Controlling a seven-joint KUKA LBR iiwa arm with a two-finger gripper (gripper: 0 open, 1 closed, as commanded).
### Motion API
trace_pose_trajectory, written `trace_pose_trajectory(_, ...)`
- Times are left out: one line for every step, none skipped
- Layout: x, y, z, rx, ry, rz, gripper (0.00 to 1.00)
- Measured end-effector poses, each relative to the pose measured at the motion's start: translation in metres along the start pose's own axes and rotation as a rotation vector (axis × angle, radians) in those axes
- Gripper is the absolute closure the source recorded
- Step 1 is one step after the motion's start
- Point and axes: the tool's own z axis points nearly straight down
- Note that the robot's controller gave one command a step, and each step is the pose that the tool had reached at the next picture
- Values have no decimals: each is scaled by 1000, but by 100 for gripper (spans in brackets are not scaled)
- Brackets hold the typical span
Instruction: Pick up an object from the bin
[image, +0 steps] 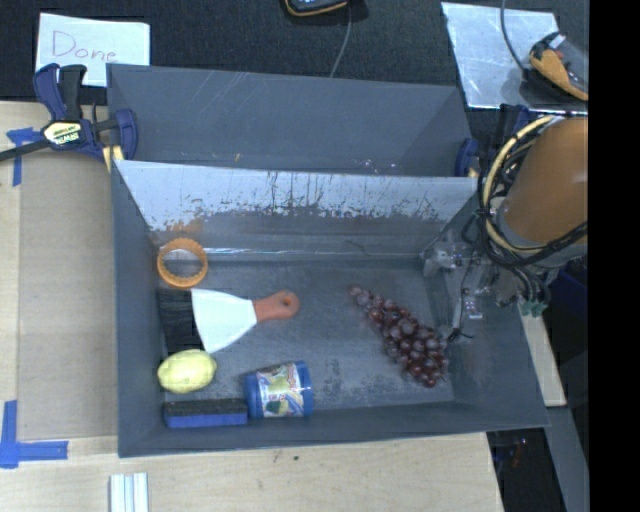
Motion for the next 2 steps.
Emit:
trace_pose_trajectory(0,0,0,0,0,0,0)
trace_pose_trajectory(1,22,59,-1,1,-77,0)
